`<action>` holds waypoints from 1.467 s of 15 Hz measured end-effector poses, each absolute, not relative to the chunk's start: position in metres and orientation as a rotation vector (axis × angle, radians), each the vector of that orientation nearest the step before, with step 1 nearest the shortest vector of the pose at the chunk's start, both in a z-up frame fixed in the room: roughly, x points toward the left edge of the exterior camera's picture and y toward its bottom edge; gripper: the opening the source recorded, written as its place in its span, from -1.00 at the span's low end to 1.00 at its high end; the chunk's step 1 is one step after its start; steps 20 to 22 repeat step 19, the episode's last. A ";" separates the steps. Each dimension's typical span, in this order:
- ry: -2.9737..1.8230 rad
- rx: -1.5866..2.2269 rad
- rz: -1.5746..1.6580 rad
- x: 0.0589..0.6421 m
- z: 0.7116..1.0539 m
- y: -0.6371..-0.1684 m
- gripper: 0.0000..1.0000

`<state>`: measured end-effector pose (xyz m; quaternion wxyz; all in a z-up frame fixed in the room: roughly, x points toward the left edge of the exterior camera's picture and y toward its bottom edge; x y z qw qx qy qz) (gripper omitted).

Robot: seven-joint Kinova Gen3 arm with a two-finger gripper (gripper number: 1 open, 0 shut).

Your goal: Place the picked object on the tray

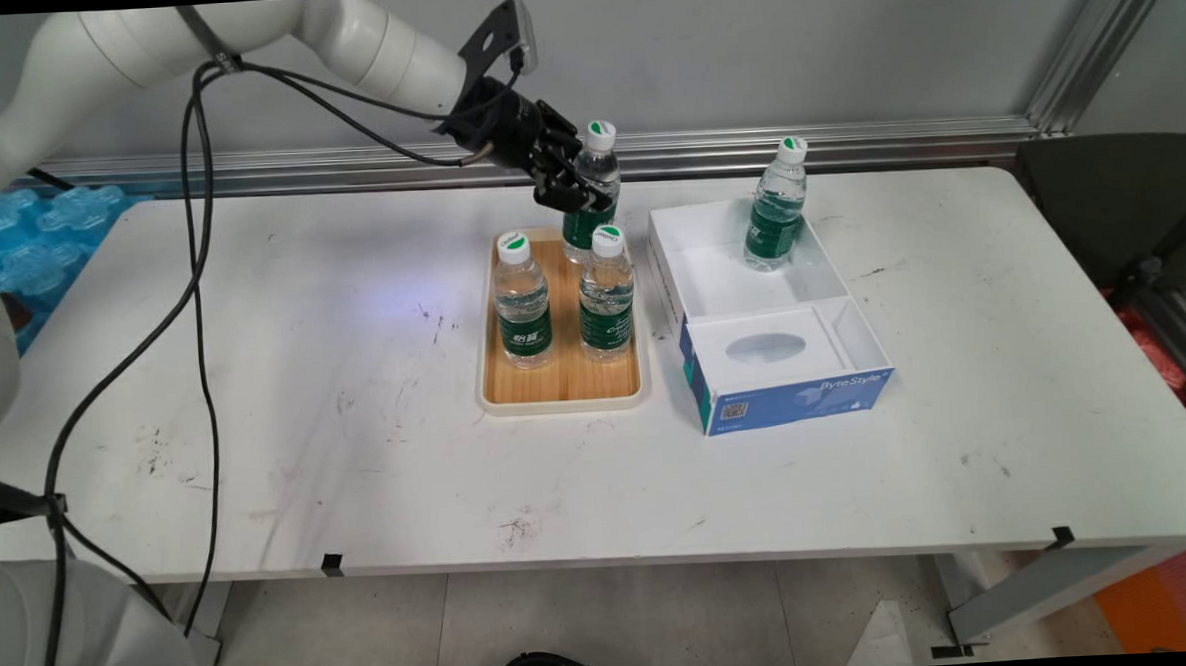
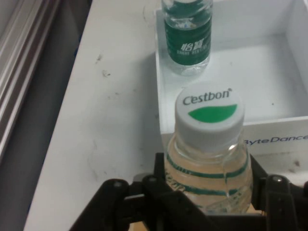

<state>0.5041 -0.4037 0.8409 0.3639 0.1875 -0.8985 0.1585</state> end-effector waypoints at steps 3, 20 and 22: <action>-2.306 0.464 0.400 0.506 0.829 -0.409 -1.00; -2.298 0.418 0.359 0.508 0.794 -0.411 1.00; -2.298 0.418 0.359 0.508 0.794 -0.411 1.00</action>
